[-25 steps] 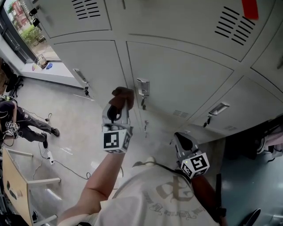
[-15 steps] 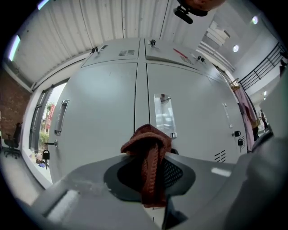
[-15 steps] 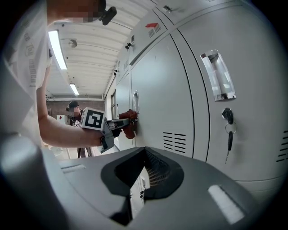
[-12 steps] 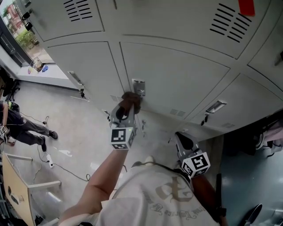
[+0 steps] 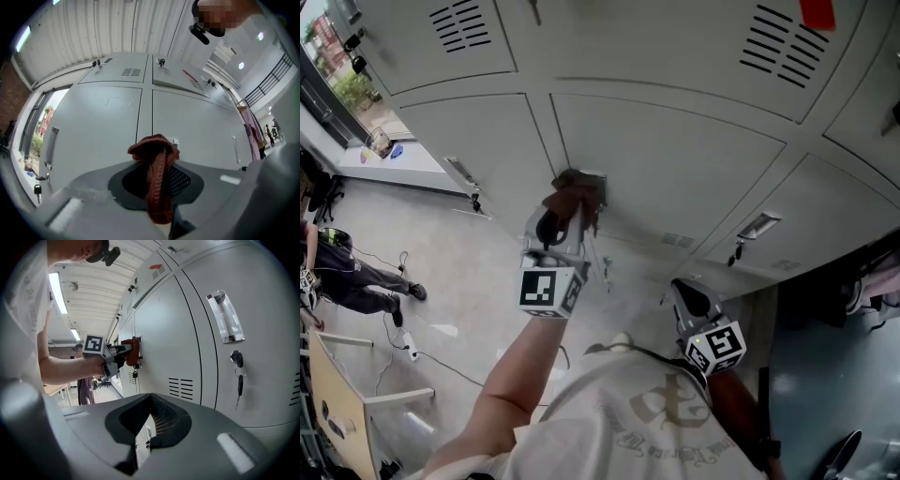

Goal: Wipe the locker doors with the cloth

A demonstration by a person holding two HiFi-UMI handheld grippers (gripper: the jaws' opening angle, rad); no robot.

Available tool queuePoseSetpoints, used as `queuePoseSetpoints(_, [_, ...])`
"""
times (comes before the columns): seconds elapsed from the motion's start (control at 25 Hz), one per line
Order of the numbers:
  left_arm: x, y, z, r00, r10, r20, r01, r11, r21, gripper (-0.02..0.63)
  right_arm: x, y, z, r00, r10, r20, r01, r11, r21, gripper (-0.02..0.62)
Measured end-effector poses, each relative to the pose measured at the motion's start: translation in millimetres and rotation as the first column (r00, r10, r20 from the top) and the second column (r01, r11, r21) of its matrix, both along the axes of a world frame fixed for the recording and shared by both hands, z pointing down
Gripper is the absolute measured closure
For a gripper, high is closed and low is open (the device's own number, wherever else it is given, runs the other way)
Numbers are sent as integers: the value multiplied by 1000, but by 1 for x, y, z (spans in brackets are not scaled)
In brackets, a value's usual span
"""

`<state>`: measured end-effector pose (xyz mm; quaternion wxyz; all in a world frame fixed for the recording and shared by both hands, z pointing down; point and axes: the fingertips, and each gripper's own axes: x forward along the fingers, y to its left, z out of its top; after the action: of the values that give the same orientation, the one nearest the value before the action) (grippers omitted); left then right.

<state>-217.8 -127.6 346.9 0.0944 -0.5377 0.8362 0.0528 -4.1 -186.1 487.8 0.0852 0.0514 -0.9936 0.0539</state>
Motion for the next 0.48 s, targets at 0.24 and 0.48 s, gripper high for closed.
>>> queuePoseSetpoints(0.24, [13, -6, -29, 993, -11, 117, 10, 1000, 5, 526, 1, -4, 2, 1000, 15, 1, -15, 1000, 0, 588])
queuePoseSetpoints(0.48, [26, -17, 11, 999, 25, 20, -24, 996, -82, 529, 2, -6, 1, 1000, 24, 4, -24, 1000, -4, 588])
